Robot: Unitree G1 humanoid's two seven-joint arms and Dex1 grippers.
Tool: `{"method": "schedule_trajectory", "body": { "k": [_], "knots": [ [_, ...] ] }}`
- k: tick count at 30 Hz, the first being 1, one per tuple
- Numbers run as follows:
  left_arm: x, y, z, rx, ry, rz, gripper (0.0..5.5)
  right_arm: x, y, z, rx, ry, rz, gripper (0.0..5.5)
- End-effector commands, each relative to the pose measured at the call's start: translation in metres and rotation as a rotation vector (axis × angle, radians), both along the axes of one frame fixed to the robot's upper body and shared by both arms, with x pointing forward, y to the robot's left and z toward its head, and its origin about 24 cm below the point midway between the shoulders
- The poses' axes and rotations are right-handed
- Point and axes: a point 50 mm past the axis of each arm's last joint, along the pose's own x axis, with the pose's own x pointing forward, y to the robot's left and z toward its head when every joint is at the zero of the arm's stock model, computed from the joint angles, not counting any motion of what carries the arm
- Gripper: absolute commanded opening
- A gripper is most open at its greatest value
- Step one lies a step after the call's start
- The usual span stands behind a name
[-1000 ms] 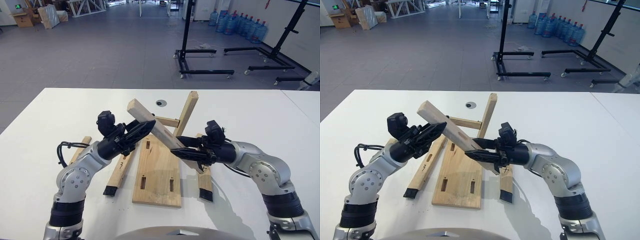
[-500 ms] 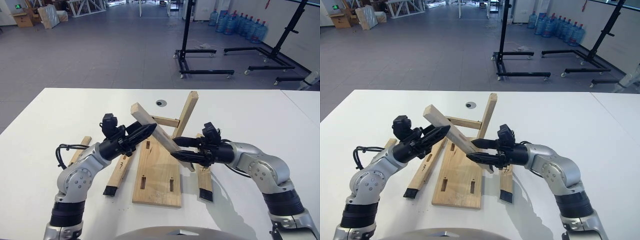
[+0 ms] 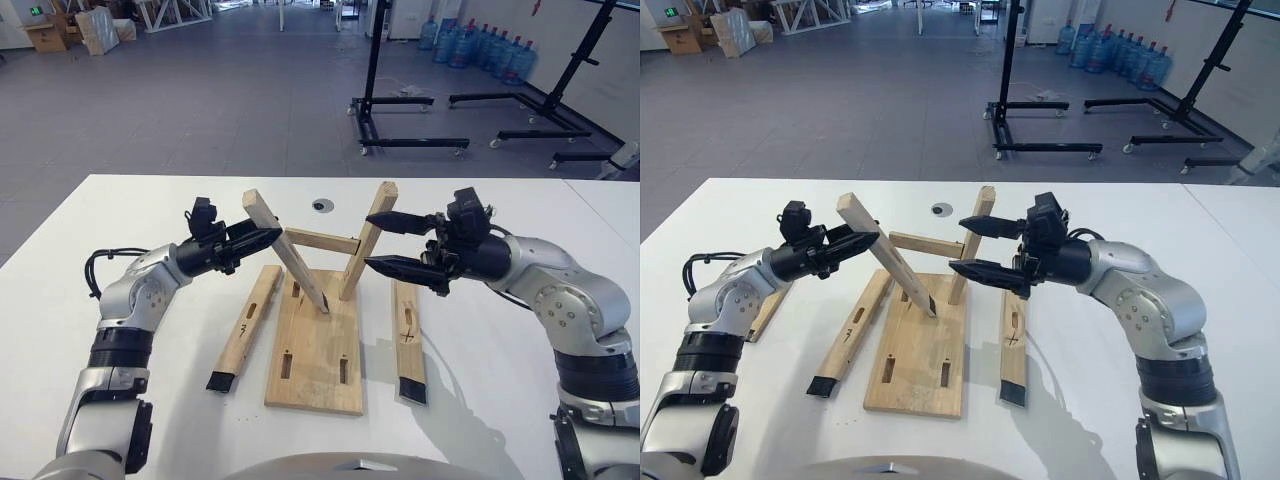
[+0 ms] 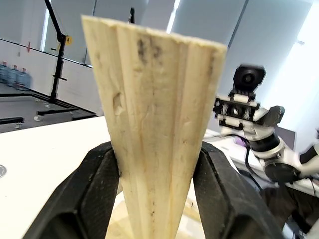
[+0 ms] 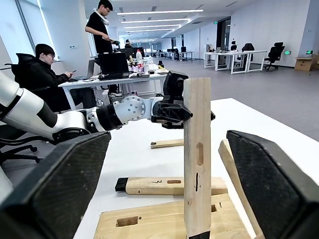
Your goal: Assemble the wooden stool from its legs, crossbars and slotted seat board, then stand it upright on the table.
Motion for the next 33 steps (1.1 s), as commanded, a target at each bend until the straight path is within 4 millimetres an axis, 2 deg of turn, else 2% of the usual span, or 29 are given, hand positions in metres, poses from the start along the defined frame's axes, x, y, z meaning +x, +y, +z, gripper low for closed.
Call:
{"method": "schedule_trajectory", "body": {
  "k": [1,4,8,13,19,33],
  "knots": [
    [0.005,0.025,0.018,0.127,-0.053,-0.004,2.06,-0.001,-0.002,0.02,-0.005,-0.081,0.017,4.27],
    [0.004,0.036,0.025,0.172,-0.064,-0.013,2.06,0.003,-0.004,0.028,0.003,-0.11,-0.004,4.27],
    [0.012,0.043,0.032,0.21,-0.081,0.006,2.05,0.008,-0.003,0.028,0.005,-0.109,-0.024,4.27],
    [0.02,0.037,0.04,0.276,-0.114,-0.052,2.05,0.009,0.002,0.023,0.009,-0.097,-0.023,4.27],
    [0.022,0.03,0.032,0.341,-0.103,-0.109,2.05,0.008,0.002,0.021,0.009,-0.098,-0.024,4.27],
    [0.011,0.02,0.027,0.358,-0.114,-0.194,2.04,0.01,0.0,0.011,-0.04,-0.089,-0.038,4.27]
  ]
}}
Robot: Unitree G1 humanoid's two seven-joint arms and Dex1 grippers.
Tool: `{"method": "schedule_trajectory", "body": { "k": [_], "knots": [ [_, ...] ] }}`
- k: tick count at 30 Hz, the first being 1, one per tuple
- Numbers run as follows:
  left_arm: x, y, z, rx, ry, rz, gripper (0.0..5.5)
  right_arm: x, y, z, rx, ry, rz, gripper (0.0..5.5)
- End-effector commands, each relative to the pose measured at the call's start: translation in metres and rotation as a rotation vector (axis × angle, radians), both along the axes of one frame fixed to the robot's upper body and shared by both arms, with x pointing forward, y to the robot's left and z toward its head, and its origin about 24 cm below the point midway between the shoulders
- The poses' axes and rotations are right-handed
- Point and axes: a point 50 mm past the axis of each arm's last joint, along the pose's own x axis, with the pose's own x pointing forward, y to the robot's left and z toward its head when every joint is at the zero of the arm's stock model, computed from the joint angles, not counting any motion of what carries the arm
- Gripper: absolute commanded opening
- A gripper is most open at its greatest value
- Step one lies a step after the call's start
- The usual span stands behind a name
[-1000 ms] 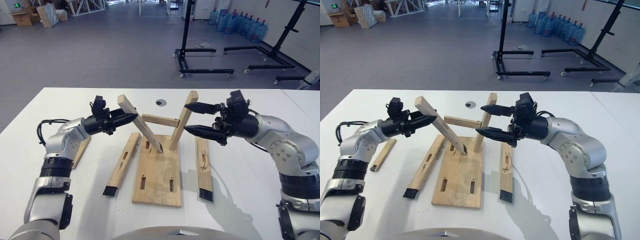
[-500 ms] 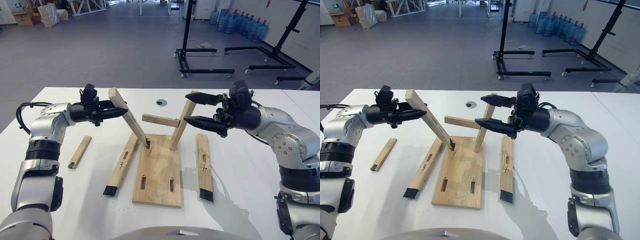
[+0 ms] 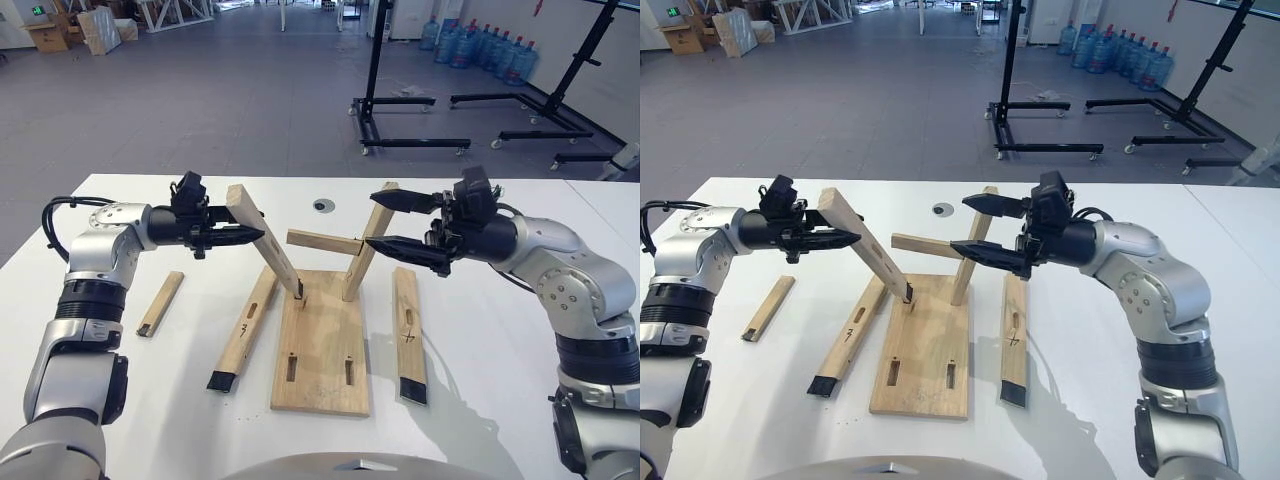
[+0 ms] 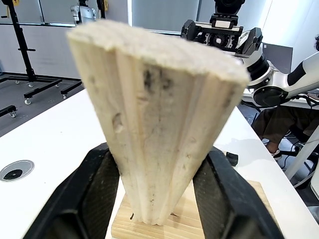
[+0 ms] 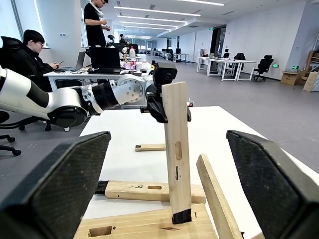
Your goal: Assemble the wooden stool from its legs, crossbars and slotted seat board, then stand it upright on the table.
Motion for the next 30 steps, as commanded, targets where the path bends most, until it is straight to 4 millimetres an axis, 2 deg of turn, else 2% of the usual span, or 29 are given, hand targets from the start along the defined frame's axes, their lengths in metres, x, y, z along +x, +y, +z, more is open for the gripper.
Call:
{"method": "schedule_trajectory", "body": {
  "k": [1,6,10,14,17,22,30],
  "knots": [
    [-0.003,-0.002,-0.011,0.065,0.046,-0.013,2.04,0.0,0.0,0.0,-0.012,-0.008,-0.006,4.27],
    [-0.003,0.001,-0.01,0.066,0.052,-0.001,2.04,0.004,-0.002,0.006,-0.014,-0.047,-0.024,4.27],
    [-0.001,0.002,-0.011,0.055,0.07,0.006,2.04,0.02,-0.009,0.015,-0.035,-0.084,-0.086,4.27],
    [0.001,-0.001,-0.014,0.056,0.085,0.005,2.04,0.031,-0.005,0.017,-0.067,-0.102,-0.071,4.27],
    [0.004,-0.005,-0.018,0.06,0.103,-0.005,2.04,0.043,-0.009,0.002,-0.144,-0.066,-0.084,4.27],
    [0.008,-0.012,-0.021,0.069,0.127,-0.025,2.04,0.045,-0.011,-0.02,-0.2,-0.008,-0.057,4.27],
    [0.021,-0.017,-0.036,0.122,0.218,-0.029,2.04,0.04,-0.006,-0.032,-0.195,0.035,-0.024,4.27]
  ]
}}
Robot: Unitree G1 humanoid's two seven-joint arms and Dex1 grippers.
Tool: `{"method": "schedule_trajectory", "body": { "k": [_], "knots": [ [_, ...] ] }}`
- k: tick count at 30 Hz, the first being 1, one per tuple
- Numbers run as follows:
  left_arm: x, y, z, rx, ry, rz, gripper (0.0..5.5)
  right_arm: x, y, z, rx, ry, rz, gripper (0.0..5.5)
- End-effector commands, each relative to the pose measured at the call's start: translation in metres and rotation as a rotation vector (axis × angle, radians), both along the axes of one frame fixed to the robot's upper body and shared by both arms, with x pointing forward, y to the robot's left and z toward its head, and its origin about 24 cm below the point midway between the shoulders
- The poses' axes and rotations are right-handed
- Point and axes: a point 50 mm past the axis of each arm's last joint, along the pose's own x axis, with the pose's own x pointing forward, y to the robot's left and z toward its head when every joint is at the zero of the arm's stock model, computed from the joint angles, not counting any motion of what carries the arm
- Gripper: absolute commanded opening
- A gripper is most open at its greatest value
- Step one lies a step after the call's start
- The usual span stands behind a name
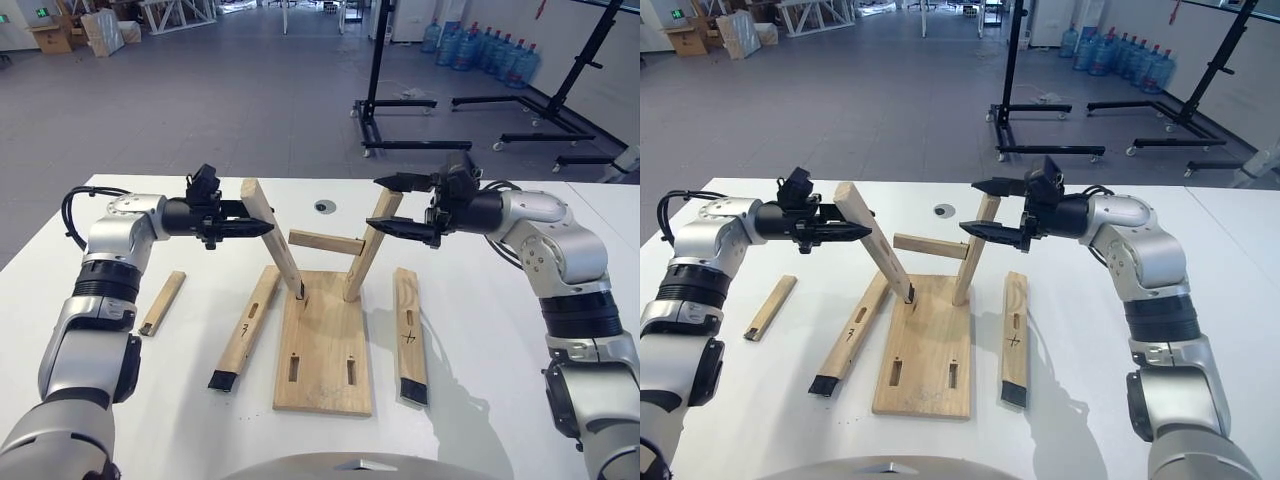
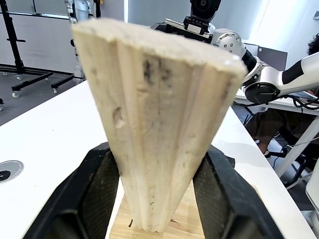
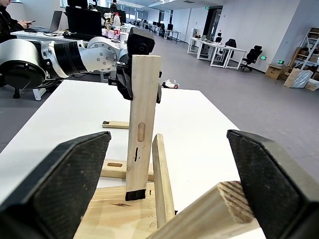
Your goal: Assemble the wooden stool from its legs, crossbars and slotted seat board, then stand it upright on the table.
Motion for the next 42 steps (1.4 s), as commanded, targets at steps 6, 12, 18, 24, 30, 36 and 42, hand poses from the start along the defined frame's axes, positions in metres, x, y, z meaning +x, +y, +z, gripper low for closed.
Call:
{"method": "schedule_trajectory", "body": {
  "k": [6,12,18,24,30,36,42],
  "knots": [
    [0.004,0.0,-0.051,0.16,0.215,0.028,2.04,-0.006,0.003,-0.033,-0.031,0.141,0.014,4.27],
    [0.002,-0.003,-0.067,0.214,0.246,0.017,2.04,-0.006,0.003,-0.039,-0.033,0.161,0.007,4.27],
    [0.005,-0.013,-0.072,0.228,0.256,0.013,2.04,-0.004,0.006,-0.041,-0.038,0.167,0.016,4.27],
    [-0.001,-0.008,-0.093,0.288,0.321,0.06,2.04,-0.007,0.006,-0.046,-0.05,0.173,0.027,4.27],
    [-0.006,-0.022,-0.107,0.36,0.331,-0.013,2.05,-0.006,0.007,-0.05,-0.053,0.184,0.024,4.27],
    [-0.01,-0.029,-0.116,0.361,0.365,-0.011,2.05,-0.005,0.013,-0.049,-0.066,0.132,0.027,4.27],
    [-0.007,-0.025,-0.109,0.334,0.351,-0.012,2.05,-0.011,0.036,-0.001,-0.019,-0.13,-0.006,4.27]
  ]
}}
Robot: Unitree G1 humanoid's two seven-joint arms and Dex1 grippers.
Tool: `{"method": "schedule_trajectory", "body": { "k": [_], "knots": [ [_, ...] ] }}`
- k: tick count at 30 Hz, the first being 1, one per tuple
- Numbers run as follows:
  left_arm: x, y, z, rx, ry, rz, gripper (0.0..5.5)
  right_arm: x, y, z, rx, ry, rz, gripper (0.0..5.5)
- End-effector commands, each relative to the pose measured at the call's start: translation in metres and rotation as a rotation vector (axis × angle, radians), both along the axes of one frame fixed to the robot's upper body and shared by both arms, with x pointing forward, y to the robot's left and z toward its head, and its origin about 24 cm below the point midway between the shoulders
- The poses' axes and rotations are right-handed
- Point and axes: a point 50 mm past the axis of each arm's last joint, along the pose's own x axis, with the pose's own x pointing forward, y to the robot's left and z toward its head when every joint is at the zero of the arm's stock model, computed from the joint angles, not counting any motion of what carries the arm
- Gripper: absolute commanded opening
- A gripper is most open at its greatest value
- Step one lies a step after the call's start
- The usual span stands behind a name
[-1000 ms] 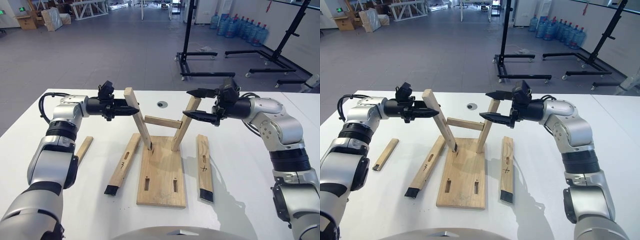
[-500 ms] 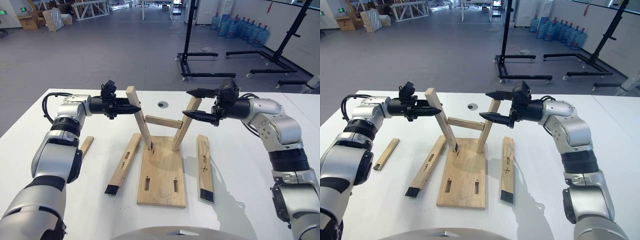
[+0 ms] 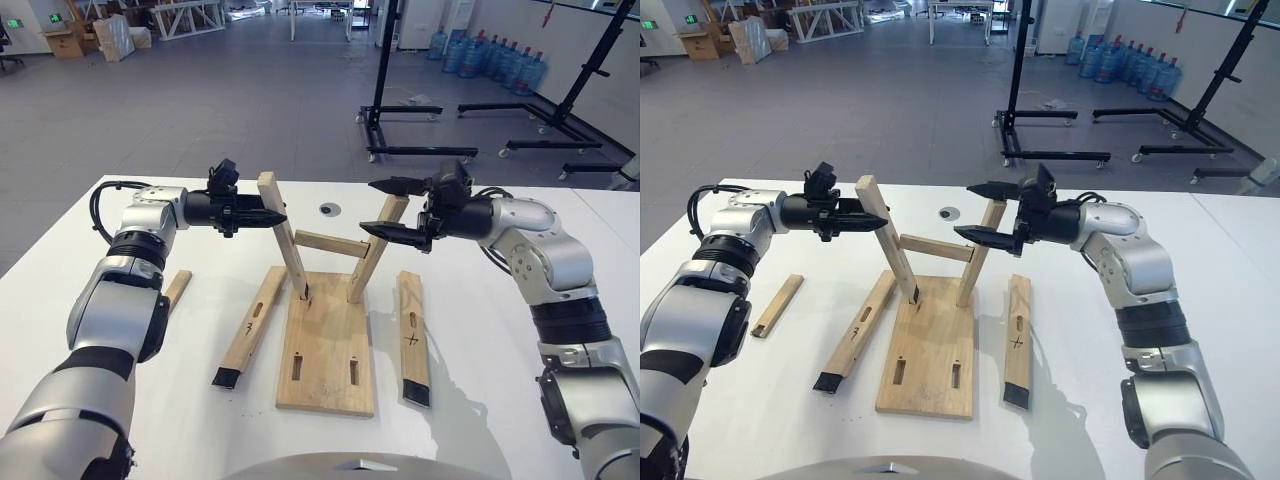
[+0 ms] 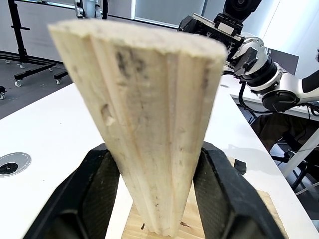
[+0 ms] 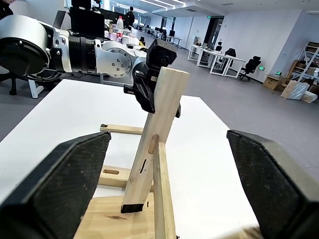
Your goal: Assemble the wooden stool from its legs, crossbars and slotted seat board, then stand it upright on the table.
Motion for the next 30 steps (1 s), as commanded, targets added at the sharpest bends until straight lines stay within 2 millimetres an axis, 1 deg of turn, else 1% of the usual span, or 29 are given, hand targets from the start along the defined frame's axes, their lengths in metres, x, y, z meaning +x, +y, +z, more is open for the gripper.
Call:
{"method": "schedule_trajectory", "body": {
  "k": [1,2,5,6,8,10,13,17,19,22,24,26,28,30],
  "knots": [
    [-0.03,-0.008,-0.092,0.319,0.286,-0.026,2.05,-0.01,0.022,0.008,-0.035,-0.084,0.001,4.27],
    [-0.03,-0.008,-0.091,0.322,0.283,-0.027,2.05,-0.012,0.025,0.012,-0.042,-0.116,-0.009,4.27],
    [-0.029,-0.006,-0.089,0.328,0.279,-0.025,2.05,-0.015,0.042,0.019,-0.158,-0.273,-0.065,4.27],
    [-0.028,-0.006,-0.089,0.331,0.277,-0.023,2.05,-0.016,0.048,0.014,-0.229,-0.33,-0.082,4.27],
    [-0.028,-0.005,-0.088,0.337,0.276,-0.023,2.05,-0.022,0.056,-0.003,-0.349,-0.382,-0.084,4.27],
    [-0.028,-0.006,-0.089,0.342,0.276,-0.027,2.05,-0.026,0.062,-0.017,-0.401,-0.392,-0.099,4.27],
    [-0.031,-0.01,-0.093,0.345,0.283,-0.042,2.05,-0.025,0.069,-0.037,-0.486,-0.447,-0.167,4.27],
    [-0.034,-0.016,-0.099,0.329,0.293,-0.054,2.05,-0.022,0.075,-0.055,-0.559,-0.539,-0.262,4.27],
    [-0.035,-0.027,-0.1,0.29,0.292,-0.079,2.05,-0.023,0.077,-0.061,-0.567,-0.563,-0.292,4.27],
    [-0.034,-0.036,-0.094,0.197,0.304,-0.099,2.05,-0.022,0.076,-0.065,-0.575,-0.561,-0.313,4.27],
    [-0.037,-0.036,-0.098,0.199,0.316,-0.114,2.05,-0.022,0.073,-0.066,-0.586,-0.561,-0.326,4.27],
    [-0.047,-0.036,-0.111,0.261,0.323,-0.15,2.05,-0.023,0.073,-0.067,-0.592,-0.565,-0.328,4.27],
    [-0.052,-0.032,-0.12,0.295,0.334,-0.129,2.05,-0.024,0.073,-0.068,-0.602,-0.57,-0.323,4.27],
    [-0.052,-0.028,-0.121,0.301,0.335,-0.107,2.05,-0.025,0.072,-0.069,-0.621,-0.582,-0.321,4.27]
  ]
}}
